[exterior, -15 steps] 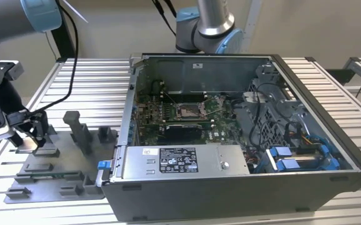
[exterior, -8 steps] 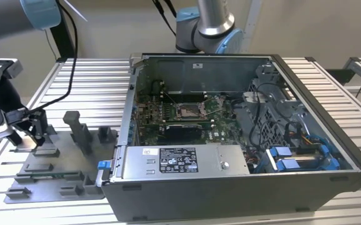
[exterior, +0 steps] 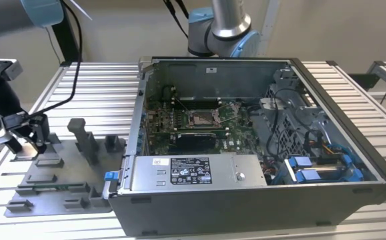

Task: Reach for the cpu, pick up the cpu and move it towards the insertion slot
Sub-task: 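Pick up the cpu and move it towards the insertion slot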

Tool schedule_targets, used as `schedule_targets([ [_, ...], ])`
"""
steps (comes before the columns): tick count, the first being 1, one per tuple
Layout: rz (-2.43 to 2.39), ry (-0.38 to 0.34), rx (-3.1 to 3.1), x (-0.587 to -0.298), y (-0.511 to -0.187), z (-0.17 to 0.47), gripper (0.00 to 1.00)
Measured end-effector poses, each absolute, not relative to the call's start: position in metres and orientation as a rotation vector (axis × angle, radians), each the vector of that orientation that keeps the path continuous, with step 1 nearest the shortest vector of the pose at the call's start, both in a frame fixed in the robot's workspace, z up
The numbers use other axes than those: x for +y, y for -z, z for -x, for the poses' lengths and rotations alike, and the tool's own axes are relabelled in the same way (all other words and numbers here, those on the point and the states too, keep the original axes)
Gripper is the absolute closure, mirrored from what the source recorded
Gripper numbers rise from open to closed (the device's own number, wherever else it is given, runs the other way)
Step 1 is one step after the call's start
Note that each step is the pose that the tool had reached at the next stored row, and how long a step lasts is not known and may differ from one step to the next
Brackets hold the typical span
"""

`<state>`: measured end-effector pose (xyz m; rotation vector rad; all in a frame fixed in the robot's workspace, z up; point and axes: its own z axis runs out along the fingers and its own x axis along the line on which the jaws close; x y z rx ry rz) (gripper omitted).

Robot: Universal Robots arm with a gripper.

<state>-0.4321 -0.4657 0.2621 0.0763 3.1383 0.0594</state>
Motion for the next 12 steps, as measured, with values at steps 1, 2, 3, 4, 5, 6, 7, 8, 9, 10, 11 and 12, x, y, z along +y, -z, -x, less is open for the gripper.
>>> schedule_targets([
  [1,-0.076,-0.059,3.138,-0.466,-0.264,0.432,1.00],
  [2,-0.076,-0.059,3.138,-0.466,-0.266,0.432,1.00],
  [3,-0.076,-0.059,3.138,-0.466,-0.268,0.432,1.00],
  [4,-0.076,-0.060,3.138,-0.466,-0.269,0.432,1.00],
  [5,-0.076,-0.059,3.138,-0.466,-0.271,0.432,1.00],
  [6,-0.076,-0.060,3.138,-0.466,-0.273,0.432,1.00],
  [7,-0.076,-0.059,3.138,-0.466,-0.275,0.432,1.00],
  [8,-0.076,-0.059,3.138,-0.466,-0.276,0.432,1.00],
  [9,-0.076,-0.059,3.138,-0.466,-0.278,0.432,1.00],
  [10,-0.076,-0.059,3.138,-0.466,-0.279,0.432,1.00],
  [11,-0.076,-0.059,3.138,-0.466,-0.281,0.432,1.00],
  [12,-0.076,-0.059,3.138,-0.466,-0.282,0.432,1.00],
])
